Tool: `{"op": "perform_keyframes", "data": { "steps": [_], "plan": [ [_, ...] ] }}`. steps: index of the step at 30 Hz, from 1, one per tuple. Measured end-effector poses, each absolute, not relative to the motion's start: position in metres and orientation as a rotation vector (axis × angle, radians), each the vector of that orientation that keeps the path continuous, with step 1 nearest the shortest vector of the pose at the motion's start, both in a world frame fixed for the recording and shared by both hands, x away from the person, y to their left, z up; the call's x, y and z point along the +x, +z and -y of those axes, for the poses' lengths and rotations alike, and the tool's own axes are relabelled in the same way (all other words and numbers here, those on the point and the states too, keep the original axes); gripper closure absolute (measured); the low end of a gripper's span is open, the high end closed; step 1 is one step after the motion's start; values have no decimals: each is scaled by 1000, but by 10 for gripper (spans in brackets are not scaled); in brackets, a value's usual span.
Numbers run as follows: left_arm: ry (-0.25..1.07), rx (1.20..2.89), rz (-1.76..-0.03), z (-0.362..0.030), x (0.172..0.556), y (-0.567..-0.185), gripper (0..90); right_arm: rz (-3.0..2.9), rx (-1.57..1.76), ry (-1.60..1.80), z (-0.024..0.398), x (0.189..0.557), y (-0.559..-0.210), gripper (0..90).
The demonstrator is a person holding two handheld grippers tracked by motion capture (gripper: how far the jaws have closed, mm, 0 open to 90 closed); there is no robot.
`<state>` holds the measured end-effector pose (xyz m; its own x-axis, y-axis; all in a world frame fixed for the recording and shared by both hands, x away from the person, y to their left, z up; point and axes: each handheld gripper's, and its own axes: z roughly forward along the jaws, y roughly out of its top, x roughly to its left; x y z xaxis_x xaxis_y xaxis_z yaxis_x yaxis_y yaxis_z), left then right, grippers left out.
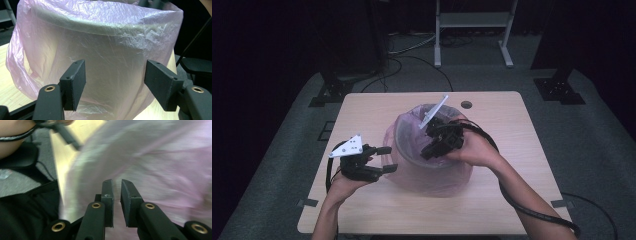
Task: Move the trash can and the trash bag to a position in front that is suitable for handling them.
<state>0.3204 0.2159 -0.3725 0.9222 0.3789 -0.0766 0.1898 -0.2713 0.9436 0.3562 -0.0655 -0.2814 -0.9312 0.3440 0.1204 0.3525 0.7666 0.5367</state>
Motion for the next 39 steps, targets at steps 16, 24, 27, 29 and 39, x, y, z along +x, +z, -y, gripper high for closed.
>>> {"op": "perform_keyframes", "data": {
  "steps": [16,24,27,29,39],
  "plan": [
    [195,1846,-421,-220,321,-372,321,3006,-720,-768,35,415,-284,800],
    [204,1842,-423,-223,320,-370,320,3007,-646,-741,7,413,-286,800],
    [206,1838,-419,-223,319,-370,316,2995,-617,-767,1,411,-286,799],
    [207,1840,-419,-223,319,-370,313,3000,-615,-766,1,411,-286,793],
    [202,1849,-427,-221,320,-370,288,2961,-715,-870,47,406,-273,780]
  ]
}}
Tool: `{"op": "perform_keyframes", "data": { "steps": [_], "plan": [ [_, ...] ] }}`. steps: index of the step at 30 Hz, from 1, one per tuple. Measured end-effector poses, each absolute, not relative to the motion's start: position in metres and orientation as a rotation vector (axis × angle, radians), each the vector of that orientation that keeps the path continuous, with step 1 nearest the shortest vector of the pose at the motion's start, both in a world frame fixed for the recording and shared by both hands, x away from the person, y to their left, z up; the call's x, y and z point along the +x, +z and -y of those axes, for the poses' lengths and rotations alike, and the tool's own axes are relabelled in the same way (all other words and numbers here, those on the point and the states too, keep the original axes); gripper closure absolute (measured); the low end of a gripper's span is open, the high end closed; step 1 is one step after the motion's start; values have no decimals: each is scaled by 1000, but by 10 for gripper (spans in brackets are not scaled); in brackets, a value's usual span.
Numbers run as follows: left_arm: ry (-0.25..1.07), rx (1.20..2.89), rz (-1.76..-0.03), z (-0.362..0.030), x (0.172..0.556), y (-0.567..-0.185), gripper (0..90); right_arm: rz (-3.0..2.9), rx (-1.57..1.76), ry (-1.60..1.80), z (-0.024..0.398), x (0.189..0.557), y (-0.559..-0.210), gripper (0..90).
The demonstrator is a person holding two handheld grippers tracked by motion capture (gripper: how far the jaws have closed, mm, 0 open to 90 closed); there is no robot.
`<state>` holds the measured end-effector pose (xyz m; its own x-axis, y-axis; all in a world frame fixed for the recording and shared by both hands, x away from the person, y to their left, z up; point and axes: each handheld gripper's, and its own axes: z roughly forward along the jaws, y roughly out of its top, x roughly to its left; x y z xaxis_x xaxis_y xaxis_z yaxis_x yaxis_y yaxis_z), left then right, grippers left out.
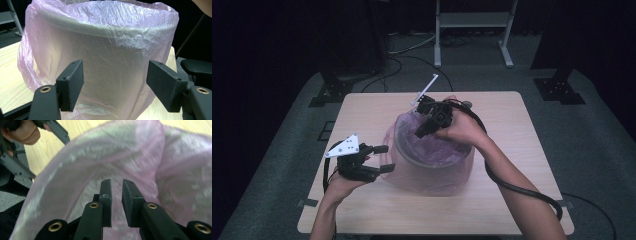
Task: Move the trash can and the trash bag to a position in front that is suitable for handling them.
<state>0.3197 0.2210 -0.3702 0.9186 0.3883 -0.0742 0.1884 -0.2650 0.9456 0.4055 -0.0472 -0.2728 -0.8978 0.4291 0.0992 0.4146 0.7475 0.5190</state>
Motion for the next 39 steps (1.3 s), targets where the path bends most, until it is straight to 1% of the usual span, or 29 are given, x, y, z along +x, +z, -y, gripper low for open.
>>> {"op": "perform_keyframes", "data": {
  "steps": [5,16,18,25,28,30,39],
  "plan": [
    [197,1849,-429,-219,320,-371,283,-2933,686,830,55,393,-279,781],
    [196,1854,-420,-217,320,-371,281,-2980,526,789,48,354,-284,786],
    [195,1855,-421,-217,320,-370,281,-2961,535,792,50,355,-281,784],
    [197,1855,-424,-218,320,-370,275,-2877,671,859,75,376,-272,781],
    [193,1853,-428,-218,320,-371,273,-2862,710,855,83,380,-273,775],
    [189,1853,-428,-217,321,-371,266,-2847,757,859,97,385,-277,770],
    [184,1859,-420,-214,321,-372,265,-2792,849,859,130,385,-285,748]
  ]
}}
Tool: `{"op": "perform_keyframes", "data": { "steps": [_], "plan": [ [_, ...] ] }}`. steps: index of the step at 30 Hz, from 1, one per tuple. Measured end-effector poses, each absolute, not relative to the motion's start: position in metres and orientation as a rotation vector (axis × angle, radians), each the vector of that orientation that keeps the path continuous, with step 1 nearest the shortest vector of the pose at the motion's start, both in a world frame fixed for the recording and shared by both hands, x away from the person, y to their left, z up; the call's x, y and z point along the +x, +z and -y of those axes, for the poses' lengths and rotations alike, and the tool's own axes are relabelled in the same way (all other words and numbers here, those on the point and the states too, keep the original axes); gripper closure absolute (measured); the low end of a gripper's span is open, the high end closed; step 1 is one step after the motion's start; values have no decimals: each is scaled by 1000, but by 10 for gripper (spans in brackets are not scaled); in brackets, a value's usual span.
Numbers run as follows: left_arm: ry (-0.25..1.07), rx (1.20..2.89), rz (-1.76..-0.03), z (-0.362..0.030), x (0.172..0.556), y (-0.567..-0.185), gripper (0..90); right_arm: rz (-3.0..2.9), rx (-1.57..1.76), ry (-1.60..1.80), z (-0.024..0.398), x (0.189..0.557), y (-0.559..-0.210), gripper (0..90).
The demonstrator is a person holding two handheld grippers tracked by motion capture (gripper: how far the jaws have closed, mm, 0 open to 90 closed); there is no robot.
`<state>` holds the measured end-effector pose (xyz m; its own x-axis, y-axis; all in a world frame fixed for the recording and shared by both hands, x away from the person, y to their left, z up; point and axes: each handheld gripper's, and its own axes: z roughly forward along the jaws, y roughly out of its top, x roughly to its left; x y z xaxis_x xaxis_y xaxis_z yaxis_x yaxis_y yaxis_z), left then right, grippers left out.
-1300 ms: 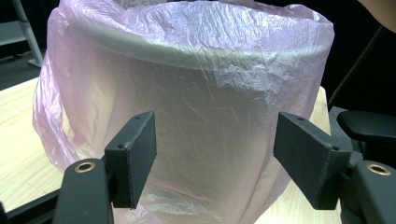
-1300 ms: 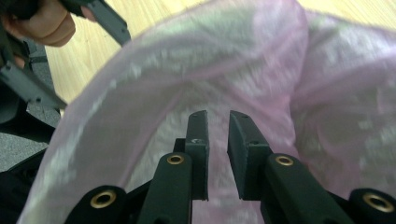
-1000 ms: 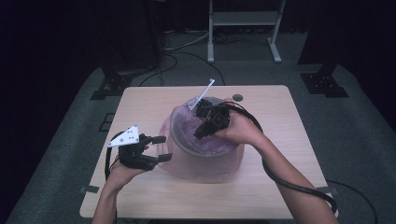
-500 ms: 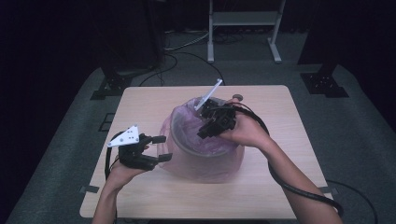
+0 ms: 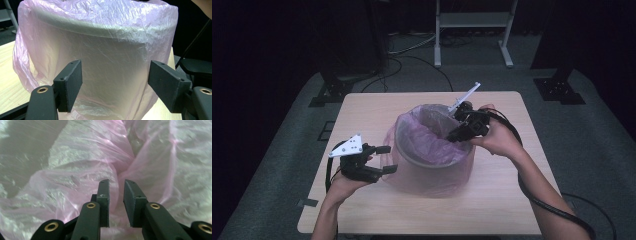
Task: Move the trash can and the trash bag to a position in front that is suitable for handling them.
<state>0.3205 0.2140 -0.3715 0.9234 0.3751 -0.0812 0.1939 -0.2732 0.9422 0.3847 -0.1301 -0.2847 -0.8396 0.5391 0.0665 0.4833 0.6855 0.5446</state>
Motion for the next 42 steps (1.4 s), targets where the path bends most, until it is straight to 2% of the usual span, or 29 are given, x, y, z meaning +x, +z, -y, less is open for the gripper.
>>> {"op": "perform_keyframes", "data": {
  "steps": [6,11,19,30,35,42],
  "plan": [
    [186,1861,-421,-214,321,-372,264,-2787,882,827,137,387,-290,743],
    [184,1860,-423,-215,321,-372,263,-2791,849,900,127,390,-282,741],
    [186,1854,-424,-216,320,-372,261,-2814,837,840,99,418,-281,733],
    [181,1852,-435,-218,321,-372,248,-2807,943,810,98,450,-290,736],
    [182,1856,-431,-218,321,-372,245,-2797,944,813,98,451,-290,735],
    [182,1855,-433,-218,320,-372,243,-2830,841,815,86,433,-285,744]
  ]
}}
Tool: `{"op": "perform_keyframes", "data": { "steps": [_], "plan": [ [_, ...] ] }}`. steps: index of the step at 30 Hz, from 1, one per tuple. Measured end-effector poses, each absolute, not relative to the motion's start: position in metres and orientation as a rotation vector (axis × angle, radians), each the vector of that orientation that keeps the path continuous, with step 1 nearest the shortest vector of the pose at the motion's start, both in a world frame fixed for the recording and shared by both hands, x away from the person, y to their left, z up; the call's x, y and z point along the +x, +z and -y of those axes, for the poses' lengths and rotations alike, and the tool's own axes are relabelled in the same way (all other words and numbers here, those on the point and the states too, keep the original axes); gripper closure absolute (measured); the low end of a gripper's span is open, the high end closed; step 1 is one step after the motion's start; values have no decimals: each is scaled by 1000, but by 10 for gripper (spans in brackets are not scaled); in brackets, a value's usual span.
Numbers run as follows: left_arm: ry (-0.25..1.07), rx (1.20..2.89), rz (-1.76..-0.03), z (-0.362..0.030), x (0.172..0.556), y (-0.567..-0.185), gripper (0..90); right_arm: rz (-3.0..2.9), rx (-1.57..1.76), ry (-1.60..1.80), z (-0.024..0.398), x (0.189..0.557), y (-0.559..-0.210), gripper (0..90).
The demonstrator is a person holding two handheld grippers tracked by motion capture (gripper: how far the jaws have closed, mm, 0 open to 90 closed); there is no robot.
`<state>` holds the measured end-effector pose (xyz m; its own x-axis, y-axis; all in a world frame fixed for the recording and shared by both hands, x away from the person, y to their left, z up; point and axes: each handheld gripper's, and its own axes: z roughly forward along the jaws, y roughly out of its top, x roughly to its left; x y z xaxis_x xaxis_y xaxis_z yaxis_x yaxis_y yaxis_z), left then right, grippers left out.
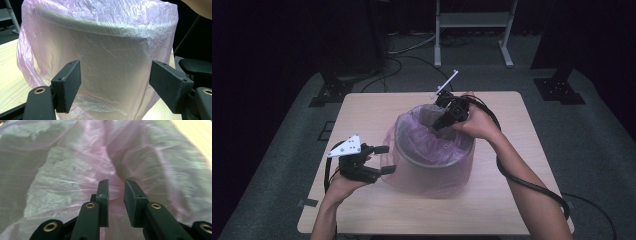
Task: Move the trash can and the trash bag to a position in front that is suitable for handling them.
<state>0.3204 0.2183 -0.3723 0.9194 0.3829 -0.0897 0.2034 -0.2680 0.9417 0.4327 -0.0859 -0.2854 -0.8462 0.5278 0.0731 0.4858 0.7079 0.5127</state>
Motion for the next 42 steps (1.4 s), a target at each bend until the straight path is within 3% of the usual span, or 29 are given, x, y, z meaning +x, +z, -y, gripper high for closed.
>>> {"op": "perform_keyframes", "data": {
  "steps": [30,36,42],
  "plan": [
    [195,1842,-433,-220,319,-369,216,-3064,470,715,27,375,-289,762],
    [200,1842,-440,-220,319,-368,200,-3022,556,769,41,387,-286,723],
    [201,1835,-454,-220,320,-369,175,-2946,665,875,61,400,-280,614]
  ]
}}
